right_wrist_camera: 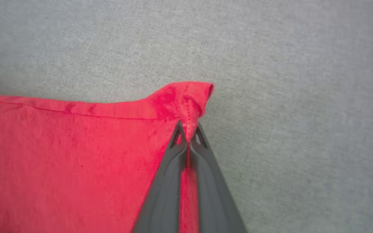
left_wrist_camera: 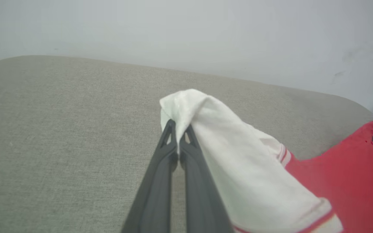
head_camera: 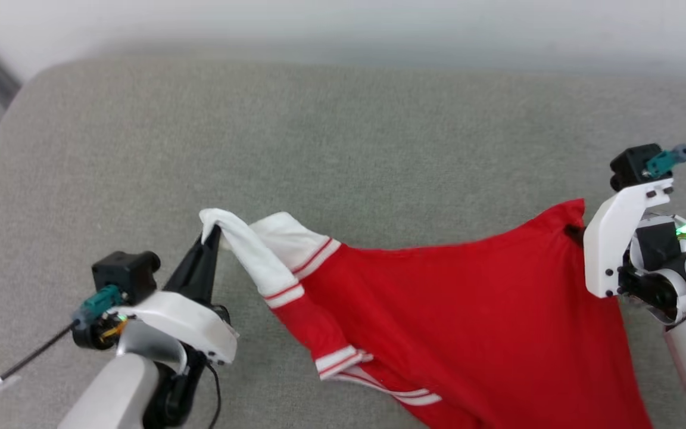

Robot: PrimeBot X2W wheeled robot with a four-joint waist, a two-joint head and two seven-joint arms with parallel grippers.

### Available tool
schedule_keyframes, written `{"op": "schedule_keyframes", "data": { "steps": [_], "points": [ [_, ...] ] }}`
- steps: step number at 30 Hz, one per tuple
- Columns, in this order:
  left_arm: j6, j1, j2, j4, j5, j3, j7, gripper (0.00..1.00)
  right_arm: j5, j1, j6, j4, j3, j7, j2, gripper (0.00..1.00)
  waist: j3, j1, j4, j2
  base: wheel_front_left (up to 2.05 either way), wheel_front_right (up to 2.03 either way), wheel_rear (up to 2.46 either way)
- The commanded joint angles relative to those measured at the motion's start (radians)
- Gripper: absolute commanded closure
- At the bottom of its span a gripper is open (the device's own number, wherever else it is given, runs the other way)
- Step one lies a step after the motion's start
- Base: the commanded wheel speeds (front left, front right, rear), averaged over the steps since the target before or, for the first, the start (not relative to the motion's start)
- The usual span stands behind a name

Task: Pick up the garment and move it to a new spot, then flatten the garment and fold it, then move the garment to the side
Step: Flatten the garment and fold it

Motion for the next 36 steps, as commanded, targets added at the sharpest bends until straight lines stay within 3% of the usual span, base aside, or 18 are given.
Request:
{"op": "schedule_keyframes", "data": {
  "steps": [1, 8, 16, 28, 36],
  "points": [
    [0.002, -0.028, 0.016, -0.006, -0.001, 0.015, 0.006, 1.0, -0.009, 0.01, -0.001, 0.016, -0.016, -0.037, 0.01, 1.0, -0.079, -0.0001, -0.038, 0.0, 0.0, 0.0, 0.0],
    [-0.021, -0.218, 0.037, 0.039, 0.0, 0.036, 0.066, 1.0, -0.058, -0.06, -0.001, 0.076, -0.082, -0.165, 0.041, 1.0, -0.148, -0.0001, -0.078, 0.0, 0.0, 0.0, 0.0],
    [-0.071, -0.53, 0.008, 0.25, -0.014, 0.069, 0.075, 1.0, -0.131, -0.25, -0.001, 0.142, -0.163, -0.312, 0.074, 1.0, -0.123, -0.0001, -0.121, 0.0, 0.0, 0.0, 0.0],
    [-0.141, -1.091, 0.038, 0.503, 0.092, 0.067, 0.0, 1.0, -0.275, -0.656, -0.001, 0.148, -0.246, -0.473, 0.082, 1.0, 0.124, -0.0001, -0.14, 0.0, 0.0, 0.0, 0.0],
    [-0.159, -1.363, 0.075, 0.581, 0.146, 0.072, -0.055, 1.0, -0.276, -0.89, -0.001, 0.136, -0.193, -0.576, 0.079, 1.0, 0.309, -0.0001, -0.15, 0.0, 0.0, 0.0, 0.0]
  ]
}}
